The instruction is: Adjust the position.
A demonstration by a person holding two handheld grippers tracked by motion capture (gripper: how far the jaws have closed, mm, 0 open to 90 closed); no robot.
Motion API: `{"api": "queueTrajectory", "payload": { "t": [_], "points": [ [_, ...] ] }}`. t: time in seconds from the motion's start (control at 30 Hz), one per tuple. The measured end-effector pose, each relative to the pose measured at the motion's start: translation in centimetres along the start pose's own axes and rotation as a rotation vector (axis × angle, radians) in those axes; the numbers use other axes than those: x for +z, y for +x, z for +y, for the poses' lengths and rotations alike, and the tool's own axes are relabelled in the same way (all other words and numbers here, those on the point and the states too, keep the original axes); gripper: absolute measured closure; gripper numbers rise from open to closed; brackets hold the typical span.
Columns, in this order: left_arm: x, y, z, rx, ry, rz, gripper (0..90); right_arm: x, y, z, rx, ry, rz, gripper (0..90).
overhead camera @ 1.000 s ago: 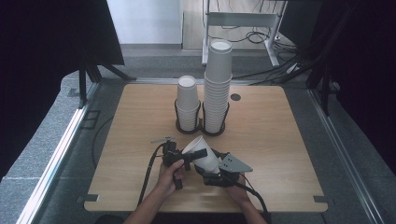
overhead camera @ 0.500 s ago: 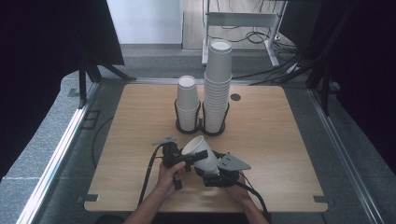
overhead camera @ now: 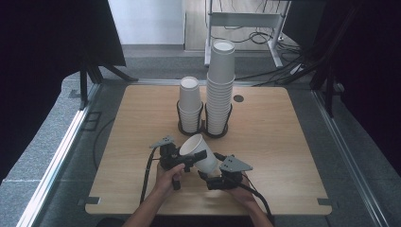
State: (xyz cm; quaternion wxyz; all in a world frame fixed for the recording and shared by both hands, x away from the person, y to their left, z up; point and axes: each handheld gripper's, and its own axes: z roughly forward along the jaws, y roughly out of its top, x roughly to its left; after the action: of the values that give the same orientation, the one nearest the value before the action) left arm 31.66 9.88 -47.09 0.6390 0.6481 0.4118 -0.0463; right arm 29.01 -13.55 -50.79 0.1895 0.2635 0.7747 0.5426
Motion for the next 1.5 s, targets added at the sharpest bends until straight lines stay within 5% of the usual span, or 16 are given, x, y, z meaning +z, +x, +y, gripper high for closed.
{"api": "queueTrajectory", "payload": {
  "t": [0.57, 0.83, 1.03, 1.5],
  "points": [
    [-1.5, -0.2, 0.8, 0.118, -0.02, 0.112, 12.6, -0.3, -0.3, -0.2, 0.006, 0.011, -0.007, 13.0],
    [-2.4, 0.3, 1.0, 0.136, -0.026, 0.153, 12.6, -0.6, -0.7, -0.1, 0.015, -0.005, -0.016, 13.5],
    [-3.0, 0.5, 1.0, 0.197, -0.025, 0.233, 12.6, -0.8, -0.8, -0.1, 0.012, -0.004, -0.02, 13.6],
    [-4.1, 0.9, 1.3, 0.26, -0.02, 0.324, 12.6, -0.7, -0.8, -0.2, 0.012, 0.001, -0.018, 14.0]
  ]
}}
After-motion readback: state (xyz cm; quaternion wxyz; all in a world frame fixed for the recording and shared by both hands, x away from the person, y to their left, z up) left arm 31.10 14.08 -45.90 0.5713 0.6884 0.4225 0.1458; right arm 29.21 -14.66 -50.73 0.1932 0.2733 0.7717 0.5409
